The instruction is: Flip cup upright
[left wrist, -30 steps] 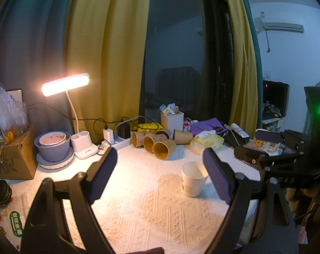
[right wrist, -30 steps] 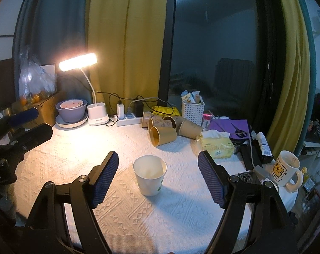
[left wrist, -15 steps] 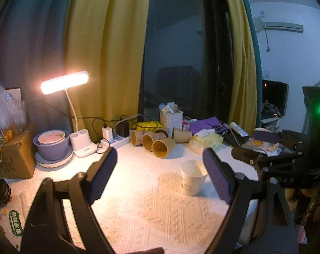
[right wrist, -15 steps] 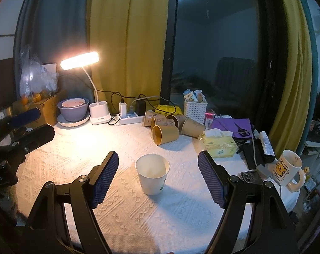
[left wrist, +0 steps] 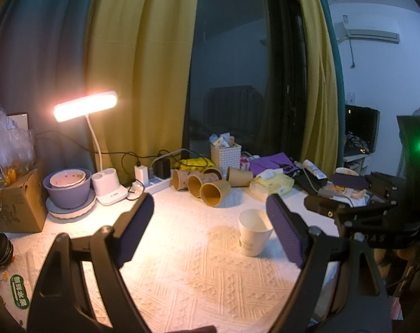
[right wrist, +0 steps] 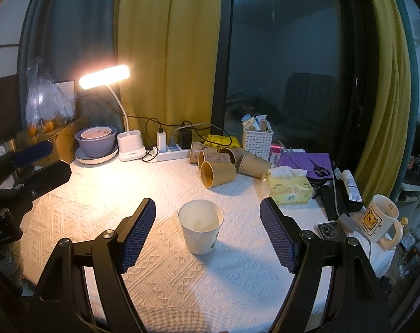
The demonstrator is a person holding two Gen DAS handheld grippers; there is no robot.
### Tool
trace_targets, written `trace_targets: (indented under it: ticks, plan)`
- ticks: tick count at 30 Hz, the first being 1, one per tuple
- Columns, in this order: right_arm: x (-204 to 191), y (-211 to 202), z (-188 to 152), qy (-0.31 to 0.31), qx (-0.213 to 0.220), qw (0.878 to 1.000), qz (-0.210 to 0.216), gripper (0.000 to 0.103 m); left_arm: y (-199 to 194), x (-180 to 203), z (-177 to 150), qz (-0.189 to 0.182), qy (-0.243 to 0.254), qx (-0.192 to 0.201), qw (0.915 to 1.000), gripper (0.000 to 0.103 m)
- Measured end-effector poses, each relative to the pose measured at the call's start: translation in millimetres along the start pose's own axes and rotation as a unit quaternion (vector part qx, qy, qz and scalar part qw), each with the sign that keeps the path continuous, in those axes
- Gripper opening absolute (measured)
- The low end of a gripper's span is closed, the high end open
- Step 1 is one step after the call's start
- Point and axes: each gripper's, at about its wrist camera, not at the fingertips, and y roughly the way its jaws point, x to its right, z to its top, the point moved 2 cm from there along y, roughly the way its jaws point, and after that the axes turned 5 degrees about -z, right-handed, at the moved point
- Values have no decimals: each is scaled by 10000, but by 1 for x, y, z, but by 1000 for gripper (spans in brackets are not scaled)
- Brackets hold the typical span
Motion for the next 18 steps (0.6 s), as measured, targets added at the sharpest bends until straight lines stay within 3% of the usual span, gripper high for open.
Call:
trace_targets:
  ticks: [18]
  plan:
    - [-1, 1, -1, -3, -14, 10000, 6, 80, 0, 0, -1, -2, -10, -3, 10000, 84]
